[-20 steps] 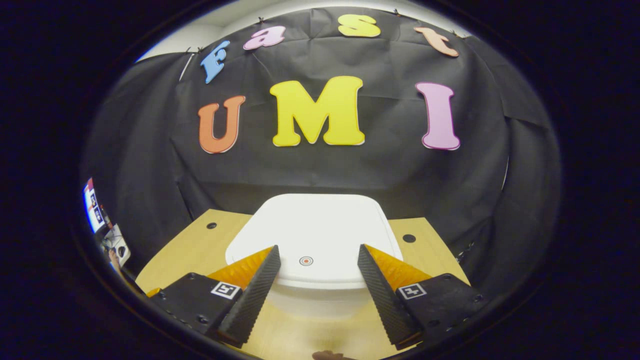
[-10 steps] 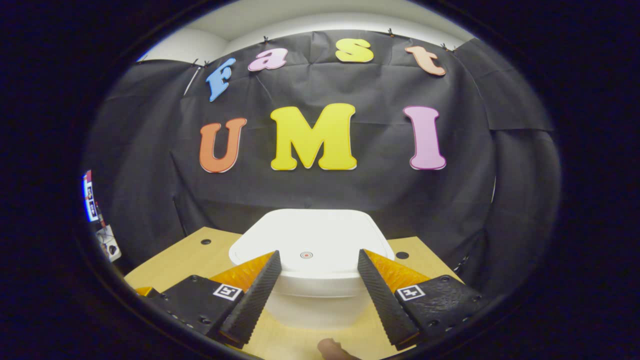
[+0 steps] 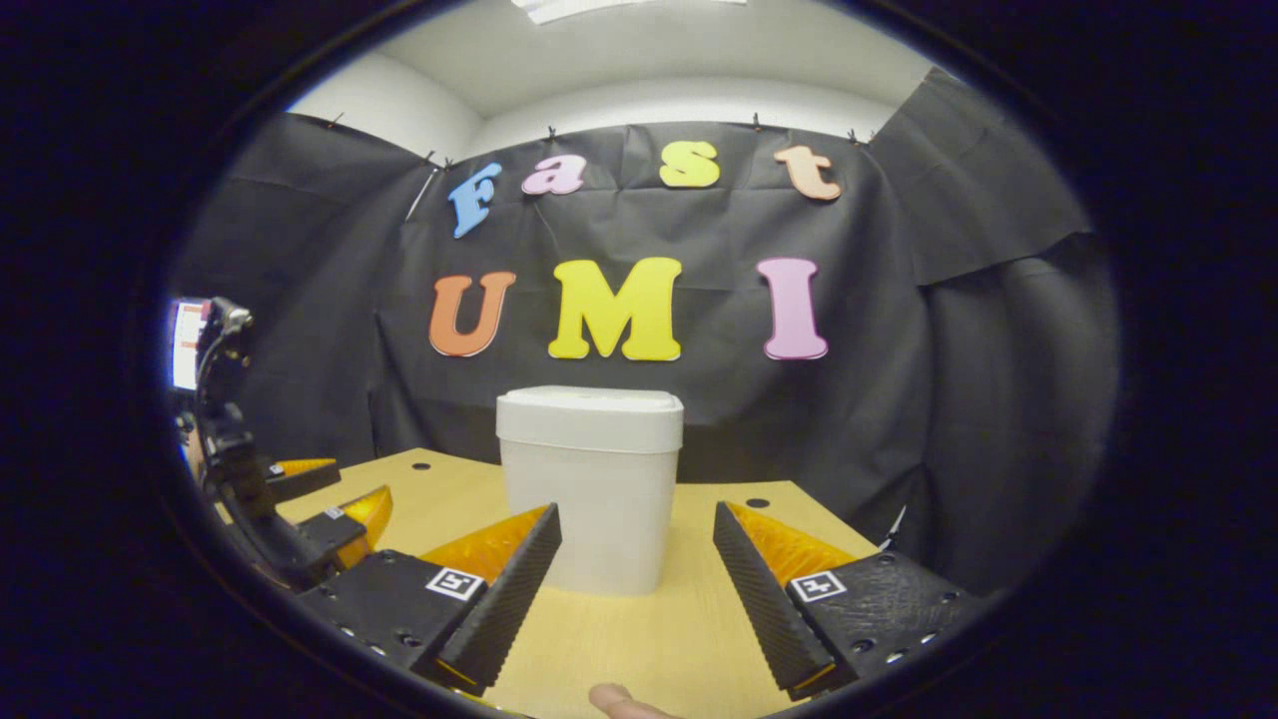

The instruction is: Press the lid of the desktop garbage bin to open it, pick up the crumpled paper on the desktop and throw it into the bin, then pick up the pop can on the desktop and drop it into the bin, and finally close the garbage bin lid.

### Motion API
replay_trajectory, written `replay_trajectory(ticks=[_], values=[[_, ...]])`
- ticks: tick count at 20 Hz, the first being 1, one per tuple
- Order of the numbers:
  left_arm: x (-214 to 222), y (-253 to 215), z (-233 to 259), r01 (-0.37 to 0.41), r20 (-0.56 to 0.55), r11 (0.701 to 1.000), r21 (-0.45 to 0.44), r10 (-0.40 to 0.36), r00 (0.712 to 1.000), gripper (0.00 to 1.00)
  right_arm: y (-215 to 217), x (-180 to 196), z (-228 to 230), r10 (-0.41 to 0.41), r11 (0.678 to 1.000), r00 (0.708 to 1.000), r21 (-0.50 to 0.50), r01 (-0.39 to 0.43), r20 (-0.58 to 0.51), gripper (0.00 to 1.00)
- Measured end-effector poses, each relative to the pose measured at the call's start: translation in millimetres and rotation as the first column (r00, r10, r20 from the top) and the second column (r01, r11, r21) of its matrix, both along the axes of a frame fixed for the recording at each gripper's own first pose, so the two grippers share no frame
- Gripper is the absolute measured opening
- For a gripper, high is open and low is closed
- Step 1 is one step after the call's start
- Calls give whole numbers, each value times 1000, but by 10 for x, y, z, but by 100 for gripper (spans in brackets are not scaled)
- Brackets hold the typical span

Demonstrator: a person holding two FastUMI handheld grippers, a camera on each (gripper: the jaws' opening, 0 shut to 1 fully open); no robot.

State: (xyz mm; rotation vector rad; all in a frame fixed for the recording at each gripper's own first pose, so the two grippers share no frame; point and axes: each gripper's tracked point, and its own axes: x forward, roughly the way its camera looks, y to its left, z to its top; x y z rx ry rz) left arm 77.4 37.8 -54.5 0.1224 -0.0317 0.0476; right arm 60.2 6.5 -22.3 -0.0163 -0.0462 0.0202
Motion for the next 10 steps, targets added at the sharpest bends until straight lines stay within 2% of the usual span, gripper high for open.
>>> replay_trajectory(ticks=[2, 3, 6, 10], values=[[-48, -101, 62, 11, 19, 1000, 0, -11, 1000, 94, -106, -180, -28, 7, 999, 999, 53, -8, 31, 98], [-92, -131, 110, 13, 31, 1000, 11, -13, 999, 94, -198, -241, -57, 8, 998, 1000, 62, -10, 28, 95], [-132, -243, 133, 10, 31, 1000, 19, -11, 999, 94, -519, -293, -37, -67, 998, 996, 18, 66, 64, 95], [-126, -397, 95, 51, 25, 999, -6, -51, 998, 94, -507, -328, -120, -52, 999, 997, 4, 52, 50, 96]])
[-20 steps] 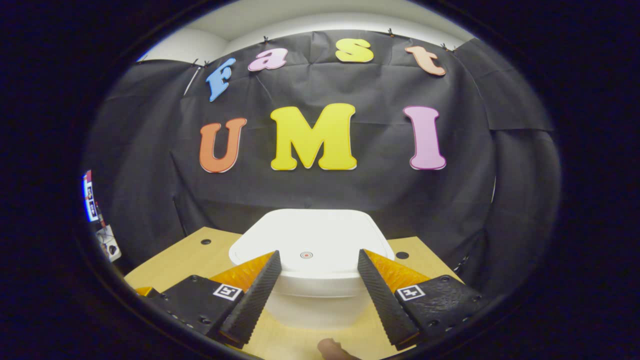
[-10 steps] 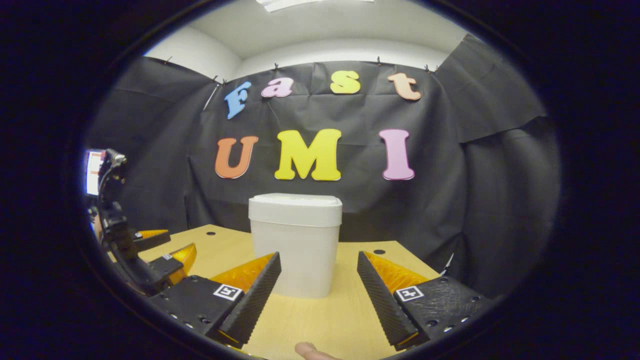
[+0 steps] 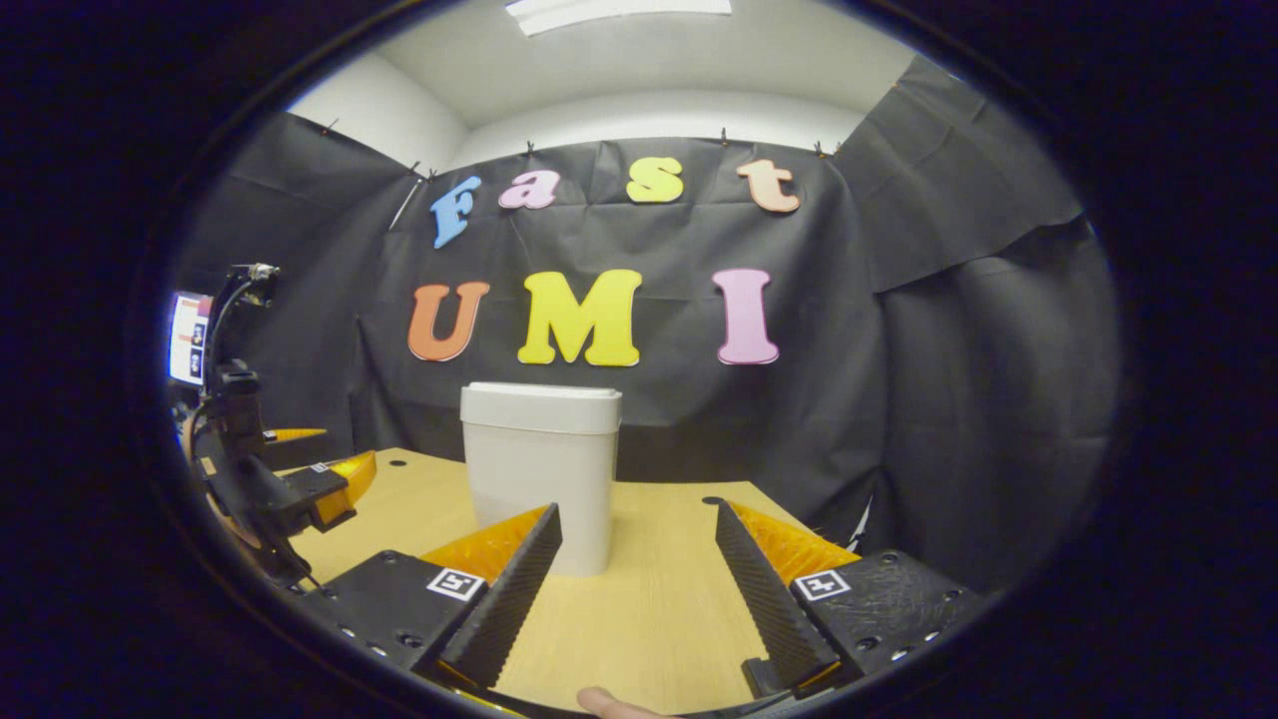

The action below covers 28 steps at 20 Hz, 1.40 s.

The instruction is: Press the lid of the desktop garbage bin to open it, pick up the crumpled paper on the desktop and throw it into the bin, then pick up the pop can on the desktop and drop it into the bin, and finally close the garbage bin lid.

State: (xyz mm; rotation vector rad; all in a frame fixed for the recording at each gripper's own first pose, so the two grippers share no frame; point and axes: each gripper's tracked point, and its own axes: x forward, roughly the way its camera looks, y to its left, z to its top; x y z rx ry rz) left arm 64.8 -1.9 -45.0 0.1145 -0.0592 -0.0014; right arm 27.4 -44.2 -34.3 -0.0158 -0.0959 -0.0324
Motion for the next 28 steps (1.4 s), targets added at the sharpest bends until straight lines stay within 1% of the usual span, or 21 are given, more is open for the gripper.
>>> replay_trajectory(ticks=[2, 4, 6, 11, 14, 15, 16, 20, 21, 22, 24, 25, 26, 28], values=[[-24, -63, -6, 26, -4, 1000, -8, -26, 1000, 94, -24, 1, -35, -4, 1000, 1000, -1, 4, -6, 96], [-45, -69, 28, 40, 4, 999, 3, -40, 999, 95, -27, 27, -95, -4, 1000, 1000, 6, 4, -26, 96], [-45, -39, 25, 30, 8, 999, 17, -30, 1000, 95, -43, 41, -131, -14, 1000, 999, -9, 14, -33, 96], [-7, -37, -45, 31, -19, 999, 7, -31, 999, 95, -24, 45, -170, -15, 1000, 999, -28, 14, -37, 95], [-11, -48, -70, 33, -30, 999, 6, -33, 999, 95, -25, 53, -223, -10, 1000, 998, -11, 9, -55, 95], [-10, -10, -58, 21, -26, 1000, 9, -20, 999, 95, -41, 66, -245, -15, 1000, 998, -13, 14, -59, 98], [-10, 22, -56, 10, -22, 1000, 12, -9, 1000, 95, -47, 67, -273, -16, 1000, 997, -9, 15, -70, 95], [-13, -33, -58, 23, -18, 1000, 15, -23, 1000, 95, -55, 78, -324, -18, 1000, 997, -17, 17, -79, 95], [-9, -51, -58, 26, -18, 999, 18, -26, 999, 95, -53, 80, -357, -14, 1000, 996, -11, 13, -88, 98], [-9, -51, -59, 25, -20, 999, 22, -25, 999, 95, -72, 82, -381, -16, 1000, 996, -10, 15, -93, 95], [-6, -14, -34, 9, -13, 1000, 21, -8, 1000, 95, -96, 91, -385, -27, 1000, 995, -18, 26, -95, 95], [3, -8, -52, 1, -19, 1000, 18, 0, 1000, 95, -97, 94, -370, -27, 1000, 995, -8, 26, -97, 97], [1, -11, -66, 1, -22, 1000, 14, -1, 1000, 95, -90, 94, -351, -22, 1000, 995, -1, 22, -92, 95], [6, -23, -73, 6, -25, 1000, 10, -6, 1000, 95, -103, 98, -389, -28, 1000, 995, -12, 26, -97, 95]])
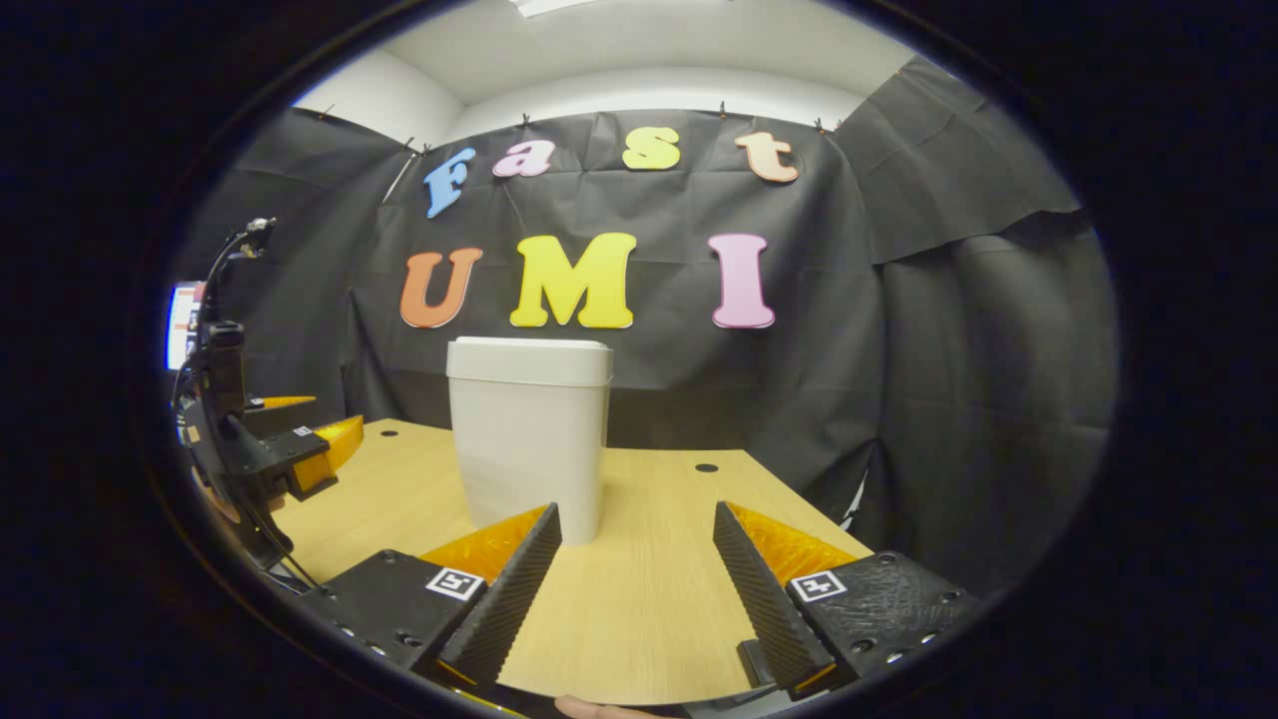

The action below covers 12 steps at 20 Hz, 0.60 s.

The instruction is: Press the lid of the desktop garbage bin to open it, pick up the crumpled paper on the desktop and throw it into the bin, then pick up the pop can on the desktop and drop it into the bin, and finally close the garbage bin lid.

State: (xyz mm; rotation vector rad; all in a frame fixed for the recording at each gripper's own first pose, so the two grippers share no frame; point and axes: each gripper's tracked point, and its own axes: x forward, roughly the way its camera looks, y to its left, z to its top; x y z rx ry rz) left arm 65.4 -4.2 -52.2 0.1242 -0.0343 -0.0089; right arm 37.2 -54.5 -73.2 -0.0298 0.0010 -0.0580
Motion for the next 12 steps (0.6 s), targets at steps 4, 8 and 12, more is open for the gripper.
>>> replay_trajectory(ticks=[4, 8, 12], values=[[11, 0, -5, -1, 4, 1000, -1, 1, 1000, 95, 76, -16, -32, 7, 1000, 1000, -7, -7, -12, 95], [8, 13, -2, 0, 3, 1000, -7, 0, 1000, 95, 123, -37, -18, 11, 999, 1000, -51, -11, 3, 95], [0, 4, -33, -5, -8, 1000, -11, 5, 1000, 95, 221, -109, -21, 49, 998, 999, -48, -48, 2, 95]])
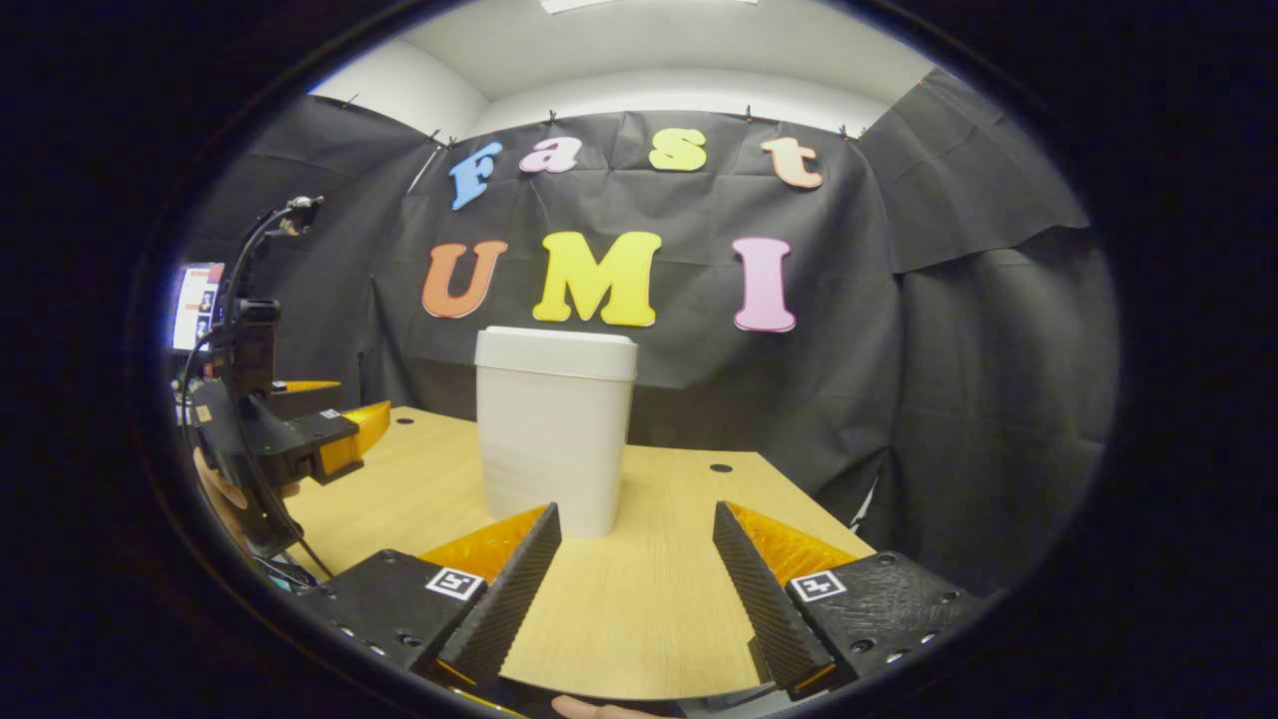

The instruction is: Press the lid of the desktop garbage bin to open it, pick up the crumpled paper on the desktop and throw it into the bin, then pick up the pop can on the desktop and drop it into the bin, and finally close the garbage bin lid.

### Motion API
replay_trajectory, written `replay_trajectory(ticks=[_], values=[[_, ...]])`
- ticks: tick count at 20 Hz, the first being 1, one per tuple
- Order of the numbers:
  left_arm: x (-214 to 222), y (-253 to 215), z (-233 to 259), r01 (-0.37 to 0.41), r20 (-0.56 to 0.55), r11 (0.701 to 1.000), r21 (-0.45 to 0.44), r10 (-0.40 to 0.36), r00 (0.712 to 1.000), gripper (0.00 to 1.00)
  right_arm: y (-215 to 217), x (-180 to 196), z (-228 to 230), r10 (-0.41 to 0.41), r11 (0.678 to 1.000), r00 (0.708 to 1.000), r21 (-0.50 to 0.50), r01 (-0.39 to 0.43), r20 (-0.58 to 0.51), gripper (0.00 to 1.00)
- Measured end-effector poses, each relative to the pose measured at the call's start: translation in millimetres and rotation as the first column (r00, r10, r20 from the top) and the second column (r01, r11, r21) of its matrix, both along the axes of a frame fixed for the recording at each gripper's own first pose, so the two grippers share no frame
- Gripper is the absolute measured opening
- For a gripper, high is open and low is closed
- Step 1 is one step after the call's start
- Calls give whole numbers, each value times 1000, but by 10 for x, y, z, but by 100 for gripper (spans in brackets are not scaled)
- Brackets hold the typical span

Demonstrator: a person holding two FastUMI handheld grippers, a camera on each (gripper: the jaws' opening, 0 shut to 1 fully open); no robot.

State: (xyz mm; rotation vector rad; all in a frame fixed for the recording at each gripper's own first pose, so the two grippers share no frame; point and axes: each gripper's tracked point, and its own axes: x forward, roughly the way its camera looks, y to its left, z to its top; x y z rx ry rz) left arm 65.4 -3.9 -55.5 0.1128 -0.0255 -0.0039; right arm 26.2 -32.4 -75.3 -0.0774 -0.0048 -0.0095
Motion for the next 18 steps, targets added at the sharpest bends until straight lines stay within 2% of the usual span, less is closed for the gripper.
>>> replay_trajectory(ticks=[3, 6, 7, 11, 12, 15, 16, 18], values=[[-4, -49, 15, 10, 1, 1000, 3, -10, 1000, 95, 75, -54, 31, 14, 1000, 1000, -28, -13, 14, 98], [-17, -9, 24, -4, 3, 1000, 12, 4, 1000, 95, 115, -93, 82, 35, 999, 999, -16, -35, 24, 95], [-17, -12, 16, -5, 2, 1000, 14, 5, 1000, 95, 95, -96, 102, 32, 999, 999, -7, -32, 28, 98], [0, -27, 10, 5, 0, 1000, 7, -5, 1000, 95, -103, -57, 97, -5, 999, 1000, 46, 5, 15, 95], [5, -23, 0, 6, -3, 1000, 2, -6, 1000, 98, -125, -52, 72, -8, 998, 1000, 56, 8, 6, 95], [-5, -9, -13, 3, -8, 1000, -5, -3, 1000, 98, -182, -53, 63, -18, 998, 1000, 59, 18, 4, 95], [5, -12, -9, 2, -7, 1000, -6, -2, 1000, 98, -185, -67, 42, -16, 998, 1000, 63, 16, 3, 98], [5, -31, -18, 5, -8, 1000, -6, -5, 1000, 98, -197, -73, 54, -21, 998, 1000, 61, 21, 6, 95]])
